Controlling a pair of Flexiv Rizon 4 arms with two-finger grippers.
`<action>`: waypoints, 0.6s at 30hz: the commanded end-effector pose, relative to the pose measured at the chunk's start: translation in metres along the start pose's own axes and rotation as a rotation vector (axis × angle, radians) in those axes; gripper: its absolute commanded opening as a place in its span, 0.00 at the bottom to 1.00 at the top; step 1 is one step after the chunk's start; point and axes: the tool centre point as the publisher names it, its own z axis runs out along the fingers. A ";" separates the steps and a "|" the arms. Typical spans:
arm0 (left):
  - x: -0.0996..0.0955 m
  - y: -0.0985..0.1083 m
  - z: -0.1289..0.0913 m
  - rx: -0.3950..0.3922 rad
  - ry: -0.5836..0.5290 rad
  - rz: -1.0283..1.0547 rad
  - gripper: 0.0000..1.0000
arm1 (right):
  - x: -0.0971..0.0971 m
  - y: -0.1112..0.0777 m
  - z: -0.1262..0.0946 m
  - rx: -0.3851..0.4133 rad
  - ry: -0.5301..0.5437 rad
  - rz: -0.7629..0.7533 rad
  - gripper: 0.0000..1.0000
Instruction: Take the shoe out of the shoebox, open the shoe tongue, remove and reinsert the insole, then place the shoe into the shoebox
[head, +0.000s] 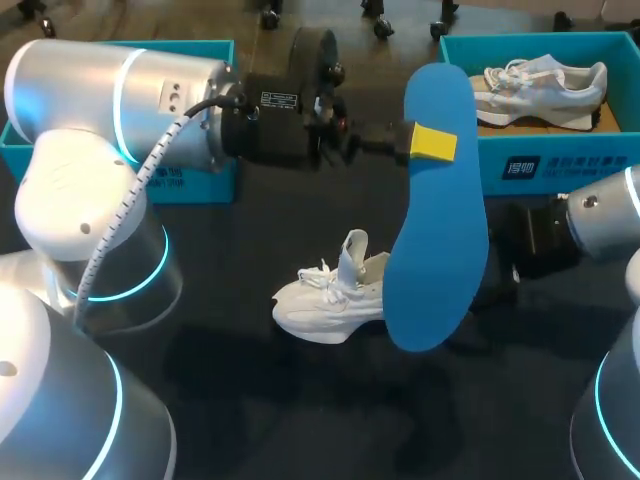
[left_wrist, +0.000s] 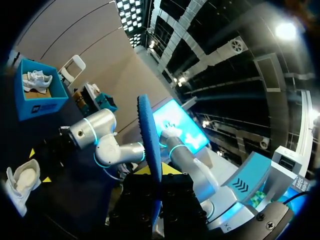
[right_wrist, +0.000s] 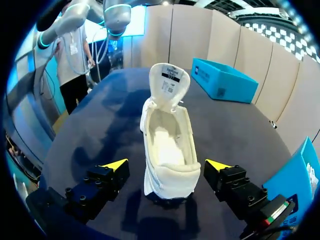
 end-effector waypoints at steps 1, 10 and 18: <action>0.000 0.001 0.000 0.001 -0.001 0.000 0.00 | 0.003 0.010 -0.009 0.114 -0.003 0.001 1.00; 0.000 0.001 0.000 0.001 -0.001 0.000 0.00 | -0.001 0.013 -0.011 0.184 0.025 0.011 1.00; 0.000 0.001 0.000 0.001 -0.001 0.000 0.00 | -0.001 0.013 -0.011 0.184 0.025 0.011 1.00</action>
